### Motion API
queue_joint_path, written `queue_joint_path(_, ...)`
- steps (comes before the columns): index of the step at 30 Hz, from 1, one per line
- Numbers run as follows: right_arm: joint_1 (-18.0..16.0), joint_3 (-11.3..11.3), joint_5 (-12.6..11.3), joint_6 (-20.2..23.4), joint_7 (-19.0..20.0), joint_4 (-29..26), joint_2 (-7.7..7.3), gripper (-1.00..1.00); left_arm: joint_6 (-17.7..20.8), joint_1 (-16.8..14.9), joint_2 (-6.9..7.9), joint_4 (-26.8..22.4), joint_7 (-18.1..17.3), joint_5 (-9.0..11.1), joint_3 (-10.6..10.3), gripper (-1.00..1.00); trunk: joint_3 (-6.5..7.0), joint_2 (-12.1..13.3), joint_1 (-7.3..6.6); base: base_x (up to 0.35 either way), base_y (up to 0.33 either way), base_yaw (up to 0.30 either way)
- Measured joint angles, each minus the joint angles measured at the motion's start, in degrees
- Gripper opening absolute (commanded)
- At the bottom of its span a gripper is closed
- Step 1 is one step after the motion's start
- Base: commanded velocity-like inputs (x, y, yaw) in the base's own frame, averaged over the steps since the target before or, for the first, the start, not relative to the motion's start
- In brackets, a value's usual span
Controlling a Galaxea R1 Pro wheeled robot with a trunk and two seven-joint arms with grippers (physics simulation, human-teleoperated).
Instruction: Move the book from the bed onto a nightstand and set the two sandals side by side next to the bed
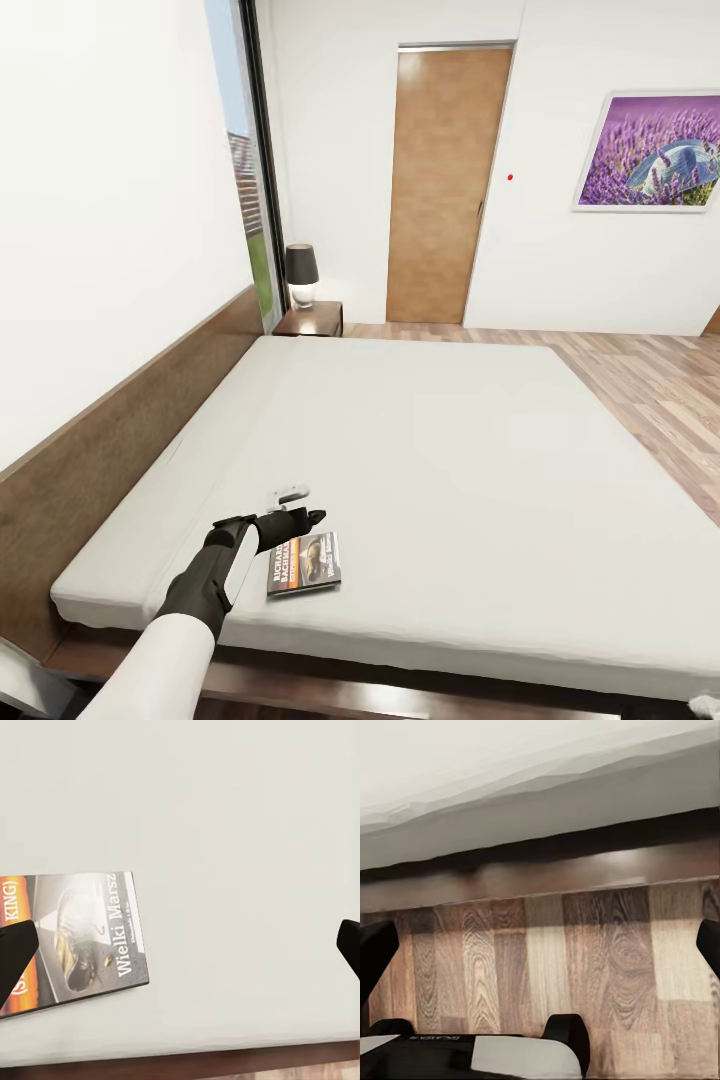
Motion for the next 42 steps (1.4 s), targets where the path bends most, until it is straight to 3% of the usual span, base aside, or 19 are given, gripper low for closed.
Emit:
queue_joint_path(3,0.0,0.0,2.9,-0.1,-0.1,0.6,0.59,1.0,0.0,0.0,0.0,0.0,0.0,0.0,0.0,1.0,0.0,0.0,0.0,0.0,0.0,0.0)
queue_joint_path(7,0.0,0.0,3.7,-1.0,-0.1,0.8,0.78,1.0,0.0,0.0,0.0,0.0,0.0,0.0,0.0,1.0,0.0,0.0,0.0,0.0,0.0,0.0)
queue_joint_path(14,0.0,-0.1,3.7,-4.4,0.0,1.1,1.68,1.0,0.0,0.0,0.0,0.0,0.0,0.0,0.0,1.0,0.0,0.0,0.0,0.0,0.0,0.0)
queue_joint_path(42,0.0,0.0,3.7,-4.6,0.0,1.1,1.97,1.0,0.0,0.0,0.0,-0.1,0.0,0.0,0.0,1.0,-2.15,0.0,0.0,0.0,0.0,0.0)
